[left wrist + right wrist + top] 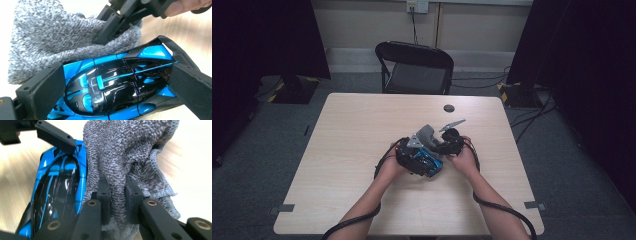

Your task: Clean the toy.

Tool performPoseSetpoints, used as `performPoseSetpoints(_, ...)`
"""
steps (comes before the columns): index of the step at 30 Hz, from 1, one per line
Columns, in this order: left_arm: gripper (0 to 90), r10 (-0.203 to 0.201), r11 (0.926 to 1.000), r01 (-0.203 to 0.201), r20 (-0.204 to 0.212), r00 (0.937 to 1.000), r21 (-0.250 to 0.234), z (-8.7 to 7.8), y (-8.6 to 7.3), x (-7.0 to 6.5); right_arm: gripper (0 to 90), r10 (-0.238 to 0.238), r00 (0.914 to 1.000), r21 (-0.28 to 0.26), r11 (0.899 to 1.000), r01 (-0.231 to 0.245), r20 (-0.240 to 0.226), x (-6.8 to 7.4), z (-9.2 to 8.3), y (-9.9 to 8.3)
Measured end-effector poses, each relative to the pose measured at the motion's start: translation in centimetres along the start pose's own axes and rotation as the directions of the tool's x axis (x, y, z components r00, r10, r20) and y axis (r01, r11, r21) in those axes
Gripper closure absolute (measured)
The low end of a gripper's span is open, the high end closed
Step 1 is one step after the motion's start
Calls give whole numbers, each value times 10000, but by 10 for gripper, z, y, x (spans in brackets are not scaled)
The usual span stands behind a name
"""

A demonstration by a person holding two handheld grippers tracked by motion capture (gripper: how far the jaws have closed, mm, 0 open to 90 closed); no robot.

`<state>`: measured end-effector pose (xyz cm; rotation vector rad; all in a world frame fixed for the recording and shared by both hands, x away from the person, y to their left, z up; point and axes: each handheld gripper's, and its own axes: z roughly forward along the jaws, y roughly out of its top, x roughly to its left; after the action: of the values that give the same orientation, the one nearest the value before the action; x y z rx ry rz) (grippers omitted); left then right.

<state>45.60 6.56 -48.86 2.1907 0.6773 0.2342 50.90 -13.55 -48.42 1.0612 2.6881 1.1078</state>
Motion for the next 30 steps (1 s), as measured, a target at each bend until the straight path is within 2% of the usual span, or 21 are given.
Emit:
performPoseSetpoints(8,8,-5,10000,5,-10,10000,-34,0,0,0,769,-42,9998,-72,10000,40,-215,-2,-11,-13)
performPoseSetpoints(15,8,-11,10000,11,7,10000,-35,0,0,0,766,-284,9996,0,9996,284,40,3,-19,-21)
performPoseSetpoints(30,8,-4,10000,4,5,10000,-6,0,0,0,765,-368,9993,19,9993,368,37,4,-32,-37)
